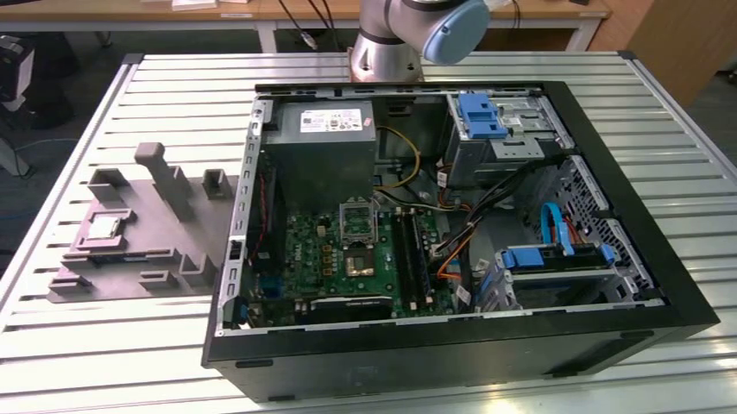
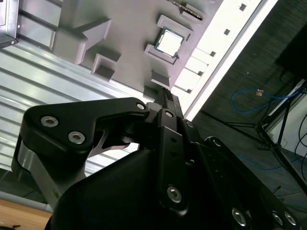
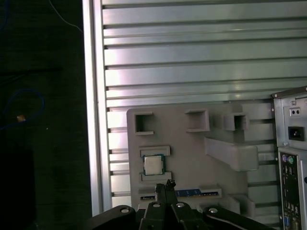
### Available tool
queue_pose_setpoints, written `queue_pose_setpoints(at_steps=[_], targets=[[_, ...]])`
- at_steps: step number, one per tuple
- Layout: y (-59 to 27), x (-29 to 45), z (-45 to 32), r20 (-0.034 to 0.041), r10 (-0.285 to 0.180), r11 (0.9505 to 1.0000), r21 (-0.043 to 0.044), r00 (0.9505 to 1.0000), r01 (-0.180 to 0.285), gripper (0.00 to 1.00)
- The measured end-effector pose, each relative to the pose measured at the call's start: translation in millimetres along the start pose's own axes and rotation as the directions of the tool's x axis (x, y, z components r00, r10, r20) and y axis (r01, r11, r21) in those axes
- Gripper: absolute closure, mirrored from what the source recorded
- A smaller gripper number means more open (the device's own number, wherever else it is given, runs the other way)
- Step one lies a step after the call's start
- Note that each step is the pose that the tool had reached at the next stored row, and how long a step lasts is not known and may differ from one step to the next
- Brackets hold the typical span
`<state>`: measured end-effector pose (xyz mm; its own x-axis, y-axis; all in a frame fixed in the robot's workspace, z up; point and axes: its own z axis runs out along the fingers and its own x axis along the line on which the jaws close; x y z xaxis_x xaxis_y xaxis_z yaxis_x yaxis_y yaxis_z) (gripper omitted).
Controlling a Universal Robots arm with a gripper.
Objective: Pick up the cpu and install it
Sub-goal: 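Pick up the cpu and move it towards the insertion slot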
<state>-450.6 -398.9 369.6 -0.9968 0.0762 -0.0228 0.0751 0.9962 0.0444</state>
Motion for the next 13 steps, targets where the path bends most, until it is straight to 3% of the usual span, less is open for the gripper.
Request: queue_pose_setpoints(at_steps=[5,8,9,13], targets=[[-0.1,1.8,0.0,0.0,0.0,1.0,0.0,1.0,0.0,0.89],[-0.2,2.9,0.1,0.0,0.0,1.0,0.0,1.0,0.0,0.71],[-0.2,3.2,0.1,0.0,0.0,1.0,0.0,1.0,0.0,0.71],[-0.3,4.5,0.1,0.0001,0.0,1.0,0.0,1.0,0.0,0.53]])
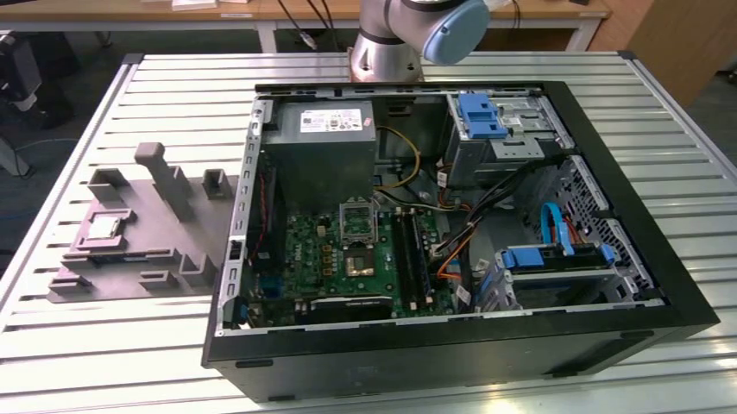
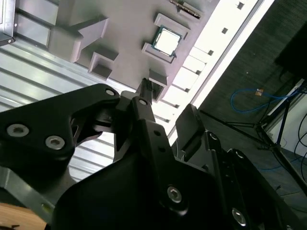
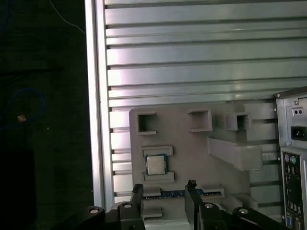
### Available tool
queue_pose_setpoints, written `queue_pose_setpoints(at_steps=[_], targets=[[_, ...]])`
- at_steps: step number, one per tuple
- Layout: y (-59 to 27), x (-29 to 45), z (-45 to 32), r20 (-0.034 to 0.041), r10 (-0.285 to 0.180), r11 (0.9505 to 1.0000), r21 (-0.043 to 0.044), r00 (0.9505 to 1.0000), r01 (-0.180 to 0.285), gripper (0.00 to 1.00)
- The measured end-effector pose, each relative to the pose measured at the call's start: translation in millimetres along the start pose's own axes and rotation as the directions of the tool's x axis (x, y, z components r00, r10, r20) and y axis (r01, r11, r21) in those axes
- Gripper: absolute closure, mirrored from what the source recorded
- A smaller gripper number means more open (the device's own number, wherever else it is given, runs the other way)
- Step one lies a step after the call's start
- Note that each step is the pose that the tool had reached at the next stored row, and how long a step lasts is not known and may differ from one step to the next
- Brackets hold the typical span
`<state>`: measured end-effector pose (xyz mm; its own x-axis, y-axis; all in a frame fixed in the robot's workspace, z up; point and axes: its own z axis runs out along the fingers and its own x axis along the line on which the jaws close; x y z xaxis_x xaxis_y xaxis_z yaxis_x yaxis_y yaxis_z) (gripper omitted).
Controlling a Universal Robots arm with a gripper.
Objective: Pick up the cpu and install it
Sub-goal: 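Pick up the cpu and move it towards the insertion slot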
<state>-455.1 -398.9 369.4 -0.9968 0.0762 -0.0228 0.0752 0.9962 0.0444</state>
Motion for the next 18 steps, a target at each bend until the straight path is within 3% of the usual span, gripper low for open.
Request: queue_pose_setpoints(at_steps=[3,7,18], targets=[[-0.1,0.1,2.3,-0.0012,-0.01,0.9999,-0.0004,0.9999,0.01,0.53],[-0.3,0.1,7.7,-0.0094,-0.045,0.999,-0.0007,0.9989,0.045,0.53],[-0.4,0.1,9.8,-0.0092,-0.045,0.999,-0.0009,0.9989,0.045,0.53]])
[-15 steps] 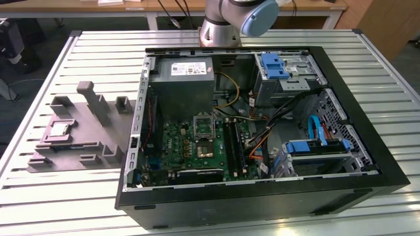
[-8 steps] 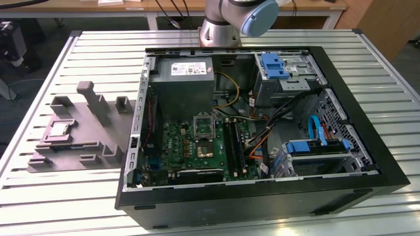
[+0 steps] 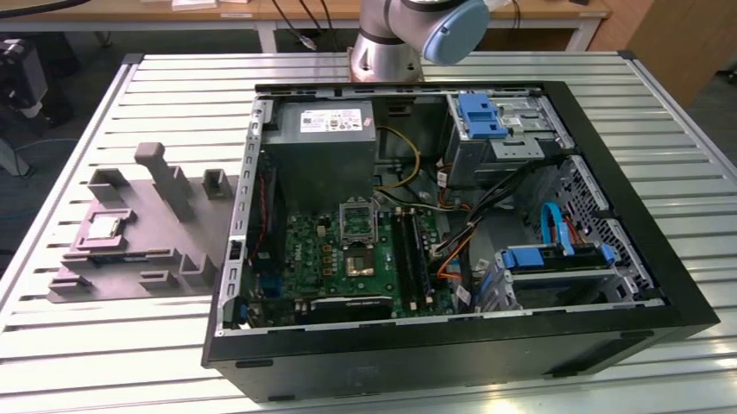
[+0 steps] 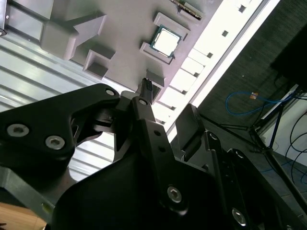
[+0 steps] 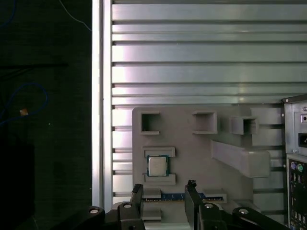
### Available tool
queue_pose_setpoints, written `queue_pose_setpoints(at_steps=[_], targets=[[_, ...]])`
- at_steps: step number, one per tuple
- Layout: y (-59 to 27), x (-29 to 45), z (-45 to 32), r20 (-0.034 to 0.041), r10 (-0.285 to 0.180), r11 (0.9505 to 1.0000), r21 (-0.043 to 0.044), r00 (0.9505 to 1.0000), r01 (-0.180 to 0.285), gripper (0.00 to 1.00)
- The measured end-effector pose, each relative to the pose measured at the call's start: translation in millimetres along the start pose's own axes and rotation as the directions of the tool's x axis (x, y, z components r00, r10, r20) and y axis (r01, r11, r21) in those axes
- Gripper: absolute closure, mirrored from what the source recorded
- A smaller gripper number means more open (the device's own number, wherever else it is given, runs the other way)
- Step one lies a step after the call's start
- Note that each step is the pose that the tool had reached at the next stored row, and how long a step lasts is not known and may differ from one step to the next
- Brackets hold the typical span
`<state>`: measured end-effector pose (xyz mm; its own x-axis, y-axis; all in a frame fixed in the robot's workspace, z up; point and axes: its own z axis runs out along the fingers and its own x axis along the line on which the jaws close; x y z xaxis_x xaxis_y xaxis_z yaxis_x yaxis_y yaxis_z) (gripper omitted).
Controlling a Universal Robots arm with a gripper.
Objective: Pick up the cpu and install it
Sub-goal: 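Pick up the cpu and move it towards the insertion slot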
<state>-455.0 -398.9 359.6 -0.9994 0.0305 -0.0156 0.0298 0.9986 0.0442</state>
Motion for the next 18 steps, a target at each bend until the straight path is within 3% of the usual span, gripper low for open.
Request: queue_pose_setpoints(at_steps=[18], targets=[[-0.4,0.1,7.6,-0.0001,0.0,1.0,0.0001,1.0,0.0,0.53]])
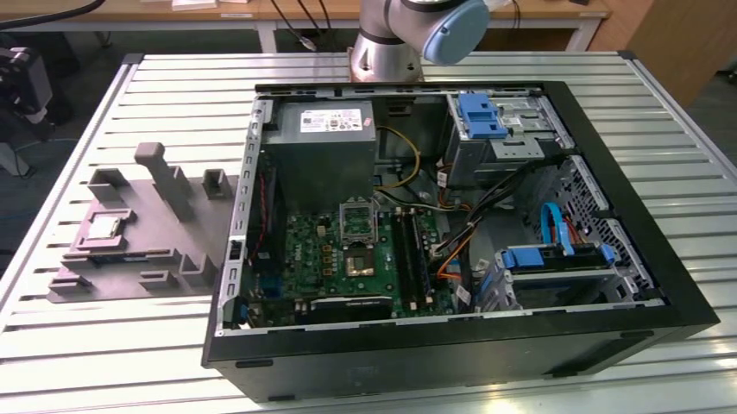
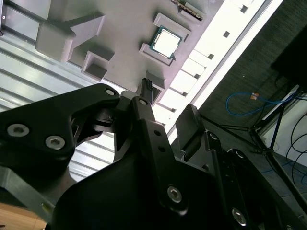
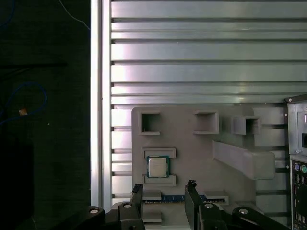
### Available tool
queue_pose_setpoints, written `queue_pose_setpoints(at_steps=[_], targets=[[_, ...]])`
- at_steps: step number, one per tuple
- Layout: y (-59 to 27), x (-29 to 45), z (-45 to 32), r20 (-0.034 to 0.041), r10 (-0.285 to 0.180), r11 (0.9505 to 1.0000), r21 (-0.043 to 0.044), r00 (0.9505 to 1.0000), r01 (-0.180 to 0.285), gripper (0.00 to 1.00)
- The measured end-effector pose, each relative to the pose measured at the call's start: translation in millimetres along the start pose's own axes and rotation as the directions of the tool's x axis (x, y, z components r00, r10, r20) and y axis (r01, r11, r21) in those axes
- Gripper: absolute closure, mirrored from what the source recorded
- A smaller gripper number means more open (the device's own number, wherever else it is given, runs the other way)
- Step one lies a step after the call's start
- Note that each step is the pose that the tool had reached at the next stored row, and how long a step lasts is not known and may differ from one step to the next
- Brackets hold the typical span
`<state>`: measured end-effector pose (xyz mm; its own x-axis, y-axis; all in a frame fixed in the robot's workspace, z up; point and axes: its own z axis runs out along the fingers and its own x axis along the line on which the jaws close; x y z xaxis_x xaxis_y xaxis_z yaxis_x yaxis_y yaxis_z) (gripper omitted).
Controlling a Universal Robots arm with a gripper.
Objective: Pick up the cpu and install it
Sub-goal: 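Pick up the cpu and move it towards the insertion slot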
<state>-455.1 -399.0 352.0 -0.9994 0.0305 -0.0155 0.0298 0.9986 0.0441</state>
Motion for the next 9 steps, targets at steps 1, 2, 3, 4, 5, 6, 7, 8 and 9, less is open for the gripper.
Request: queue_pose_setpoints(at_steps=[1,2,3,4,5,6,7,8,9], targets=[[0.0,0.0,0.3,-0.0001,0.0,1.0,0.0,1.0,0.0,0.53],[0.0,0.0,0.3,-0.0001,0.0,1.0,0.0,1.0,0.0,0.53],[0.0,0.0,0.3,0.0,0.0,1.0,0.0,1.0,0.0,0.53],[0.0,0.0,0.3,0.0,0.0,1.0,0.0,1.0,0.0,0.53],[0.0,0.0,0.3,0.0,0.0,1.0,0.0,1.0,0.0,0.53],[0.0,0.0,0.4,0.0,0.0,1.0,0.0,1.0,0.0,0.53],[0.0,0.0,0.4,0.0,0.0,1.0,0.0,1.0,0.0,0.53],[0.0,0.0,0.4,0.0,0.0,1.0,0.0,1.0,0.0,0.53],[0.0,0.0,0.5,-0.0001,0.0,1.0,0.0,1.0,0.0,0.53]])
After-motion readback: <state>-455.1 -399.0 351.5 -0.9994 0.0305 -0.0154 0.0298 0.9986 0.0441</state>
